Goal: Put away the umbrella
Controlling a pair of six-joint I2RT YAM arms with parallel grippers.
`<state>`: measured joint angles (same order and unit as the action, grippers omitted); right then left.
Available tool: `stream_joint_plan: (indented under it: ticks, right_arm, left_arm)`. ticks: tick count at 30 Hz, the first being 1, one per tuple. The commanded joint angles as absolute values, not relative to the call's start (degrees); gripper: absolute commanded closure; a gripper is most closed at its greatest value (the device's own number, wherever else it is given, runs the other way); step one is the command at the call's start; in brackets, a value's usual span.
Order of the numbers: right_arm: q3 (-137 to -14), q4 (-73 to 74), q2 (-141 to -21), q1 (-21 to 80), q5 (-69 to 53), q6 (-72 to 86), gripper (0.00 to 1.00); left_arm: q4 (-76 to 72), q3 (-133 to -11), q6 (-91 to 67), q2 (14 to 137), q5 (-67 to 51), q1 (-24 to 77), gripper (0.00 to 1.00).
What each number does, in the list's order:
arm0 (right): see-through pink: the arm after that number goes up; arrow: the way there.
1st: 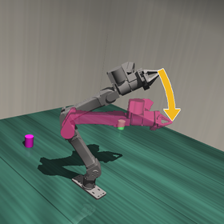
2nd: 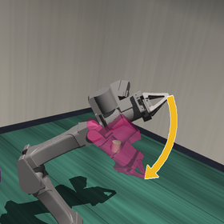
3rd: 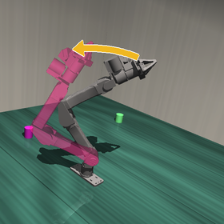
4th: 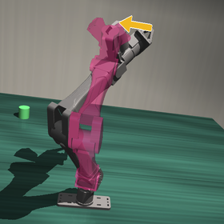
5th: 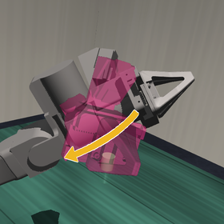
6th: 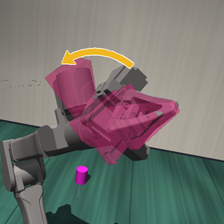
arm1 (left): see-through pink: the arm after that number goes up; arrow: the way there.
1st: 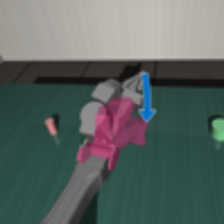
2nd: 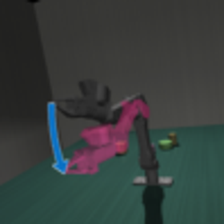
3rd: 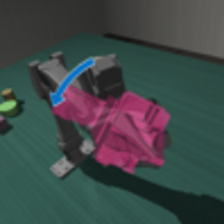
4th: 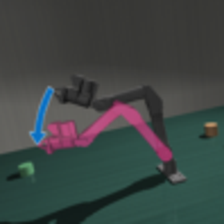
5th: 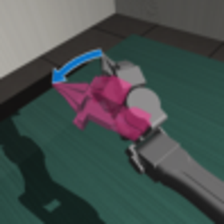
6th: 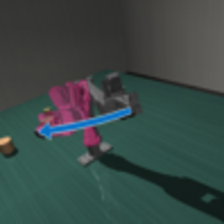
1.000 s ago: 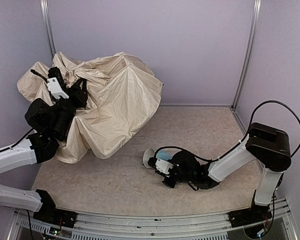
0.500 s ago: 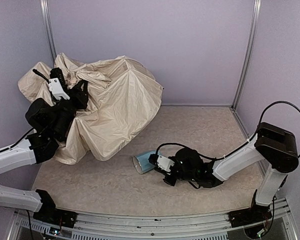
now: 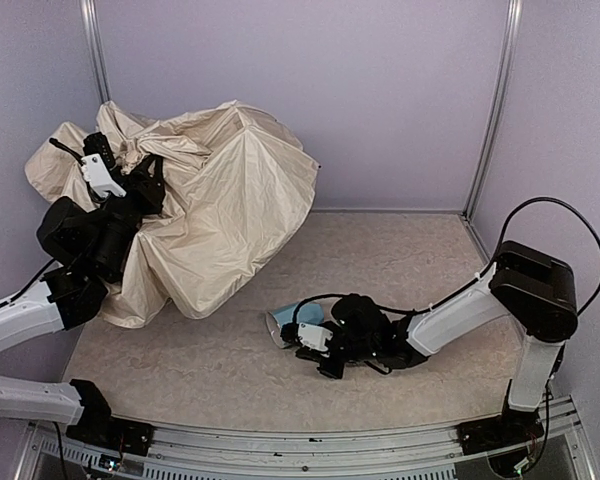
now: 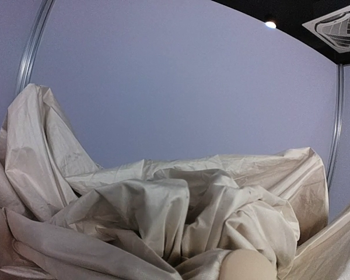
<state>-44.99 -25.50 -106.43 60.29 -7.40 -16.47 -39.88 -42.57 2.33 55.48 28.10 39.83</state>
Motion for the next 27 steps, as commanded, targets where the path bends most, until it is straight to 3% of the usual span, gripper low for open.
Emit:
stream_joint_plan:
  ticks: [1,9,19,23,27]
  right_arm:
    - [-50.3,-21.9,-111.2,58.4,-9.9,-16.0,1.00]
    - [-58.1,-21.7,-116.2,54.4,-9.9,-15.3,1.00]
    - [-82.7,-8.8,-131.2,49.5,-4.8,-14.7,1.00]
    - [-100.0,5.5,-138.2,47.2,-1.9,-14.6,1.00]
    - [-105.4,10.1,-139.8,43.9,-0.8,-13.0,1.00]
  left_arm:
    - [-41.4,-42.8,2.1,54.0,26.4,39.4,0.98]
    - [-41.1,-42.7,2.5,53.6,26.6,39.3,0.98]
    - [-41.1,-42.6,3.8,53.2,27.2,38.8,0.97]
    - [-41.1,-42.6,4.1,53.3,27.4,38.5,0.97]
    - [-40.9,-42.6,4.2,53.3,27.4,38.2,0.97]
